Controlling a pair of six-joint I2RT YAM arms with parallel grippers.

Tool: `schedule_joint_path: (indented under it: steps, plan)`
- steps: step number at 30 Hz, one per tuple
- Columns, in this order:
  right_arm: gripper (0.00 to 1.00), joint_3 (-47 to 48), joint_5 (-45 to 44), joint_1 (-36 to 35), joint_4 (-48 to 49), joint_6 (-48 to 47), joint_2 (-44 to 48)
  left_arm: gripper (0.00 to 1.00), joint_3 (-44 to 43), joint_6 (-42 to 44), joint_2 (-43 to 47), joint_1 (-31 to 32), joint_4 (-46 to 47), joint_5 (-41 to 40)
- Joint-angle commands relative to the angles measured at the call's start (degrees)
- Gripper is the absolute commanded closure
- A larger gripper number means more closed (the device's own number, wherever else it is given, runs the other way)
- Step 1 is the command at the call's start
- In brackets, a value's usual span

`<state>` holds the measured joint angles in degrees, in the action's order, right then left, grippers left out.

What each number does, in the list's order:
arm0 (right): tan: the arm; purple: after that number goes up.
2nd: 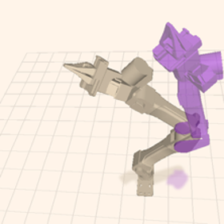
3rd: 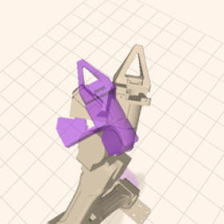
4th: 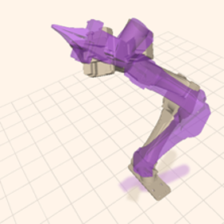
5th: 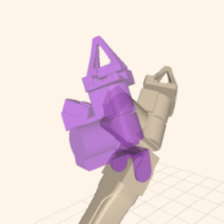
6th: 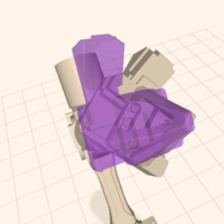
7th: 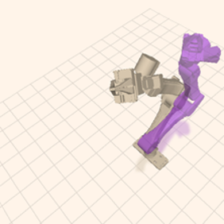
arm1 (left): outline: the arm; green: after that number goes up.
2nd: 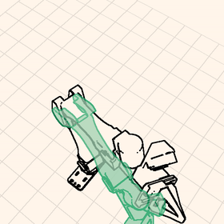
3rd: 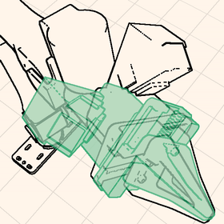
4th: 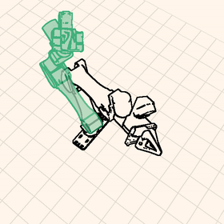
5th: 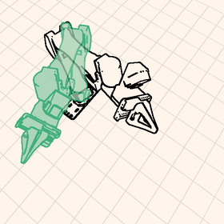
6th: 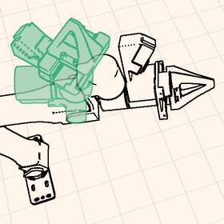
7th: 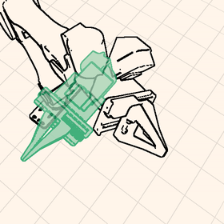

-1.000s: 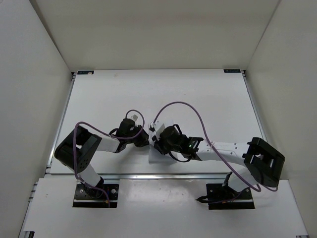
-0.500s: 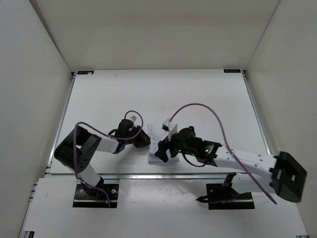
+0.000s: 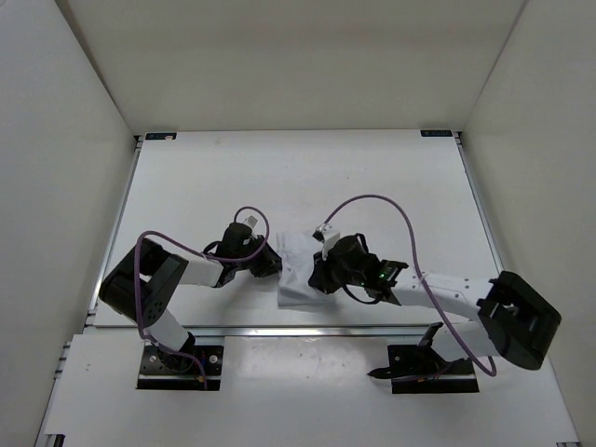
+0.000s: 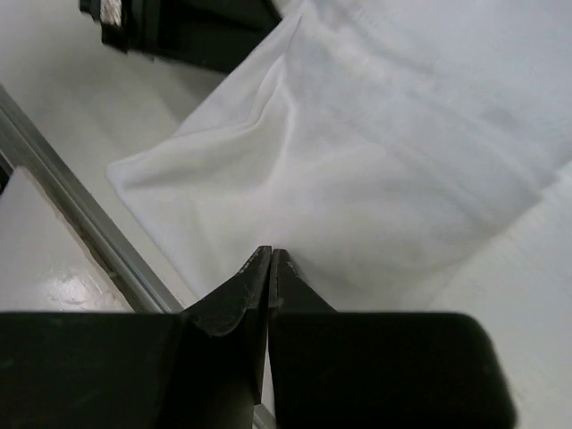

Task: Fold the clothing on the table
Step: Fold the skirt

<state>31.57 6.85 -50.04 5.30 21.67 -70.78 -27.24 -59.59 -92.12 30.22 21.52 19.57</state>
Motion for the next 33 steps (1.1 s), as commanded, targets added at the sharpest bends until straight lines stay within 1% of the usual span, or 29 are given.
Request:
schedule_joint_path:
  steps: [1, 2, 6, 9, 11, 12, 13, 14, 15, 16, 17, 18, 19, 20, 21, 23, 24, 25, 26, 27, 28, 30, 31, 32, 33]
  plan:
    - [1.0, 3.67, 3.69, -2.77, 3.58, 0.92, -4.62, 0.92, -0.79, 1.85, 0.8, 0.98, -4.46, -2.7]
    - [1.0, 4.37, 4.83, -4.0, 3.92, 0.39, -6.63, 0.92, -0.53, 2.2, 0.8, 0.81, -4.55, -2.96]
    - [1.0, 4.03, 8.35, -4.54, 6.56, 0.91, -12.0, 0.91, -1.14, 2.9, 0.88, 0.37, -5.26, -3.13]
    - [1.0, 4.72, 9.59, -4.36, 6.3, 0.39, -14.02, 0.89, -1.41, 3.34, 0.62, 0.02, -5.7, -2.79]
    - [1.0, 5.25, 9.67, -3.84, 5.25, -0.31, -14.21, 0.76, -1.85, 4.74, 1.41, -0.24, -7.19, -2.35]
    - [1.0, 5.43, 9.76, -3.31, 5.25, -0.31, -13.51, 0.73, -2.2, 5.71, 1.93, -0.77, -8.15, -2.52]
    - [1.0, 5.69, 10.46, -2.18, 5.07, -0.23, -12.89, 0.65, -3.33, 7.37, 3.07, -1.56, -10.25, -2.26]
    - [0.98, 5.87, 10.64, -1.47, 4.37, -0.05, -11.93, 0.54, -4.04, 8.43, 4.65, -2.0, -12.97, -2.69]
    - [0.97, 6.74, 10.2, -0.33, 3.58, -0.14, -10.44, 0.48, -5.35, 10.79, 5.45, -3.05, -14.82, -3.83]
    - [0.92, 8.05, 9.94, 0.38, 2.01, -0.31, -9.3, 0.4, -6.93, 13.25, 7.72, -3.93, -19.19, -4.71]
    - [0.85, 9.2, 9.59, 1.51, -0.09, -0.23, -7.54, 0.36, -8.77, 15.62, 9.83, -4.37, -23.58, -6.72]
    - [0.79, 10.6, 9.15, 3.18, -2.2, -0.57, -5.79, 0.31, -9.83, 16.78, 11.85, -4.9, -26.93, -8.39]
    - [0.68, 12.18, 9.41, 4.15, -3.27, -0.58, -4.99, 0.29, -10.8, 18.62, 12.74, -4.82, -28.45, -9.19]
    - [0.6, 13.5, 9.23, 6.6, -5.28, -0.66, -3.85, 0.27, -12.03, 19.68, 14.58, -4.82, -31.16, -10.85]
    - [0.57, 15.6, 8.97, 9.15, -7.3, -0.67, -2.97, 0.26, -13.0, 21.43, 15.55, -4.38, -32.67, -12.87]
    - [0.45, 19.73, 8.35, 13.46, -13.01, -1.01, -2.34, 0.25, -14.5, 23.99, 18.8, -3.59, -37.05, -15.43]
    - [0.42, 20.97, 8.0, 16.7, -16.69, -1.19, -2.52, 0.26, -14.68, 25.3, 20.56, -3.24, -38.03, -15.53]
    - [0.4, 22.64, 7.91, 20.04, -18.12, -1.19, -2.95, 0.26, -14.68, 26.53, 21.7, -2.63, -38.3, -14.83]
    - [0.38, 23.18, 8.96, 21.64, -19.7, -1.71, -2.96, 0.29, -13.98, 27.24, 23.8, -1.75, -37.87, -14.48]
    - [0.4, 22.92, 10.01, 25.05, -20.15, -1.63, -2.87, 0.37, -13.45, 27.25, 26.35, -0.78, -37.08, -14.04]
    - [0.43, 21.53, 10.98, 27.95, -19.98, -0.76, -2.26, 0.43, -12.32, 26.64, 27.42, 0.62, -36.2, -12.21]
    - [0.65, 19.41, 12.83, 31.66, -19.19, -0.14, -1.64, 0.64, -9.5, 24.62, 30.93, 2.12, -31.83, -9.05]
    - [0.69, 17.93, 13.71, 33.06, -19.36, 0.3, -1.2, 0.68, -7.14, 23.31, 31.38, 3.34, -30.15, -7.29]
    - [0.79, 16.69, 14.32, 33.77, -18.93, 0.04, -0.94, 0.76, -4.95, 22.08, 32.43, 5.1, -27.35, -7.27]
    - [0.88, 15.72, 14.59, 33.69, -18.58, 0.12, -0.85, 0.86, -3.18, 20.85, 32.96, 5.81, -25.14, -7.53]
